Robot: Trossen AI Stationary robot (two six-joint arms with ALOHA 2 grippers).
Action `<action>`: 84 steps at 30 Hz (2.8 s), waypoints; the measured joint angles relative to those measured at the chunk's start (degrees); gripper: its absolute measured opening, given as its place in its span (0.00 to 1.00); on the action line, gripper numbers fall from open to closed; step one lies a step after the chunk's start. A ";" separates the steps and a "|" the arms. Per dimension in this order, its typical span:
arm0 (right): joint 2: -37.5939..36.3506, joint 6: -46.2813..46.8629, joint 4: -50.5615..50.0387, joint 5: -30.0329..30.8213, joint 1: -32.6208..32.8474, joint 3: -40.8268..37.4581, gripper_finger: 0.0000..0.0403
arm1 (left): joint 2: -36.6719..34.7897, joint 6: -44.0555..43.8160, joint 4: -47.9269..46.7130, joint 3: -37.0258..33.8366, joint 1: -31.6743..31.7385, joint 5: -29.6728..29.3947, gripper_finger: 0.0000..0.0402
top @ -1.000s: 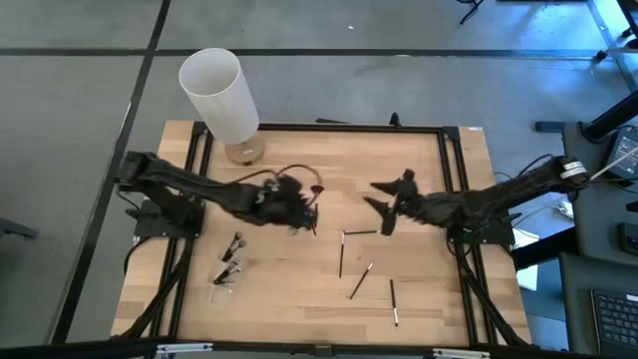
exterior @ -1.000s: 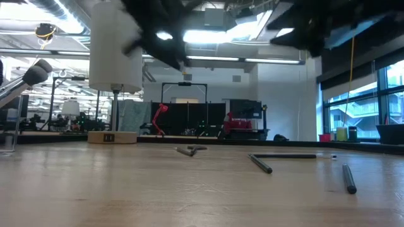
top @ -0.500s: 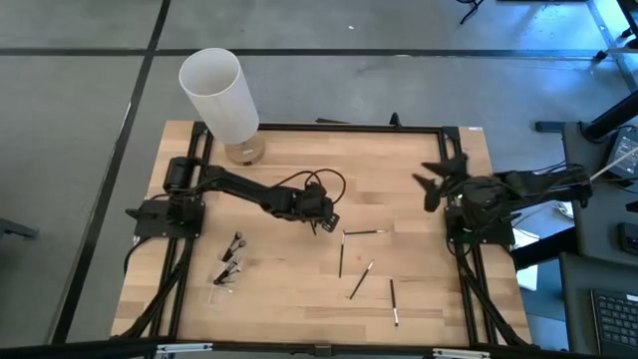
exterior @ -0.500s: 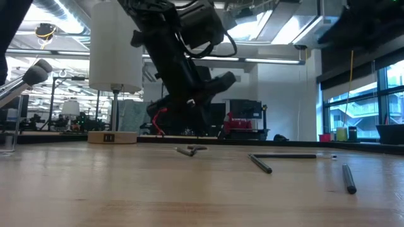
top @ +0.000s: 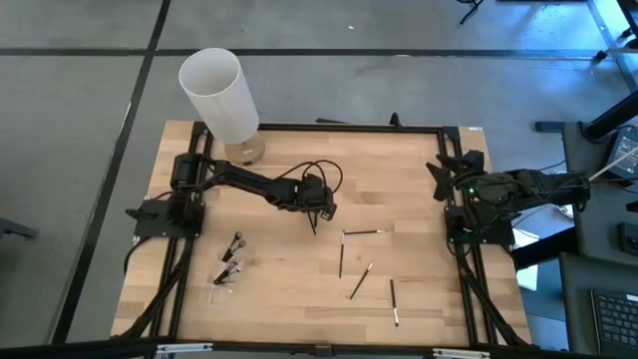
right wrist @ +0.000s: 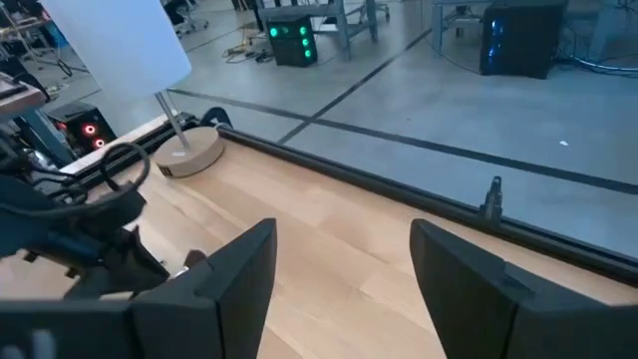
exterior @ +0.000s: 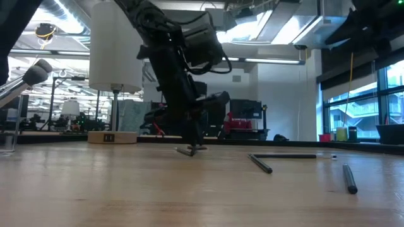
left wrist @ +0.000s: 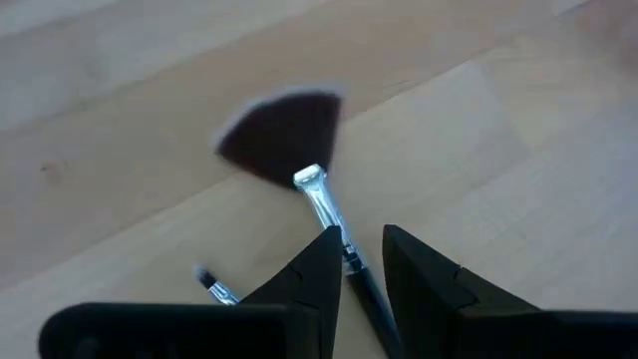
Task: Put items in baskets/containers
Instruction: Put the black highlighter brush into the transparent organizer
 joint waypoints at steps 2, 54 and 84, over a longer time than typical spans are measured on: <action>0.57 -0.20 0.83 -0.01 0.00 0.00 0.57 | 0.58 0.18 -0.08 0.00 0.21 -0.01 0.18; 8.10 0.30 3.92 -3.71 0.00 -0.04 0.57 | -36.47 -3.41 -33.62 -1.53 -43.55 -24.36 0.06; 10.23 0.17 5.86 -3.65 0.02 -0.04 0.57 | -15.46 -55.37 -60.71 -1.53 -68.27 -32.00 0.07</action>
